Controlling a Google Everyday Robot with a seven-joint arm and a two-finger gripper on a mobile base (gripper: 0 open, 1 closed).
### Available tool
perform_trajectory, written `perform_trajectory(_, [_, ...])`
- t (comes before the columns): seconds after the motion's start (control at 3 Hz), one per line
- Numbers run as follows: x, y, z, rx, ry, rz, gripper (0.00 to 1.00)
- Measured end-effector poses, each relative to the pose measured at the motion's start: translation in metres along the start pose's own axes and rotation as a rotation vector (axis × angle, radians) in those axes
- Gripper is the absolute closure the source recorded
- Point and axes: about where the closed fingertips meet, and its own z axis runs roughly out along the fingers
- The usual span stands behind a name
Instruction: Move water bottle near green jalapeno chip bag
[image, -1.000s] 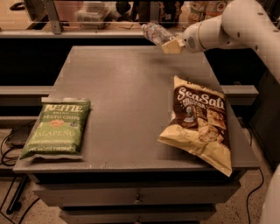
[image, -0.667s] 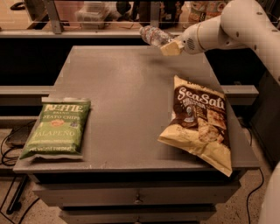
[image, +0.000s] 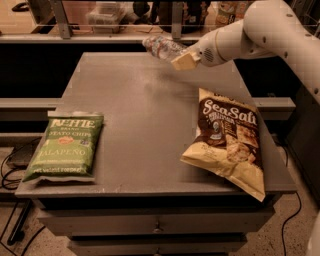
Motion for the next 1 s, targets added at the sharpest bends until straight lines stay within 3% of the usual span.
perform_trajectory(0.33, [-0.002, 0.092, 0.013, -0.206, 0.028, -0.102, 1.0])
perform_trajectory(0.67, [0.001, 0.15, 0.023, -0.342, 0.053, -0.174, 1.0])
perform_trajectory(1.0, [0.011, 0.198, 0.031, -0.472, 0.08, -0.216, 0.81])
